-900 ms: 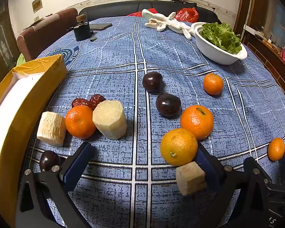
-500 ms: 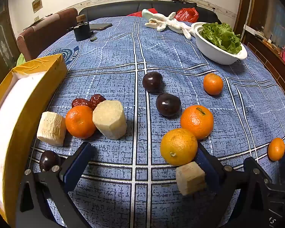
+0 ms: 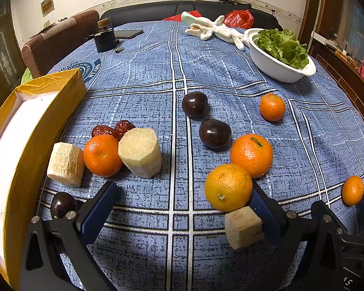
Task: Organize fruits
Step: 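Move the left gripper toward the peeled yam chunk, then grasp the yam chunk with the right gripper while the left gripper grasps a dark plum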
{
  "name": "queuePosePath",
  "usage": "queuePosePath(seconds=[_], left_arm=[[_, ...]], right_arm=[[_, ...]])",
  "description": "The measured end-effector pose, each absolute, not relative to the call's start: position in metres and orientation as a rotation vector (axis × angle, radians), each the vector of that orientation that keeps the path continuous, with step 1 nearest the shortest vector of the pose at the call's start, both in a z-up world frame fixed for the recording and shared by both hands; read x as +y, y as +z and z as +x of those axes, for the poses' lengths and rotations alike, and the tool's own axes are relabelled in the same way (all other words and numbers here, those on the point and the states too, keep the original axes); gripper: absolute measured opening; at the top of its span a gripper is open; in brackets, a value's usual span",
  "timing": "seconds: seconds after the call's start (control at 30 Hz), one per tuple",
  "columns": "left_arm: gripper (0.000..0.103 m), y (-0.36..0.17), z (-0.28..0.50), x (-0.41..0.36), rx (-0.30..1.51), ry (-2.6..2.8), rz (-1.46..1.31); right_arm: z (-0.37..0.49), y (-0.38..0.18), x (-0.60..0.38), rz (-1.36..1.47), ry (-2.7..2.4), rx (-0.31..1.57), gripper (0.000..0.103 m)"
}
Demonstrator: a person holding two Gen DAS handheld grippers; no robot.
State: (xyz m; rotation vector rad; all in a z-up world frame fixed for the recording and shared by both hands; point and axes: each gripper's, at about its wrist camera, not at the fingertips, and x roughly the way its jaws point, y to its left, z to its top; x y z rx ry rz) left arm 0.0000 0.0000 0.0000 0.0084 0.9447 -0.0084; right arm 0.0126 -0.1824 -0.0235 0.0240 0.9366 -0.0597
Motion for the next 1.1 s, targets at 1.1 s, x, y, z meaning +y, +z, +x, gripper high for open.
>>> queuePosePath(seconds=[1.1], left_arm=[[0.103,0.111,-0.095,0.177,0.64,-0.082,-0.158]], right_arm=[[-0.028,0.022,-0.114,0.047,0.226,0.856,0.084]])
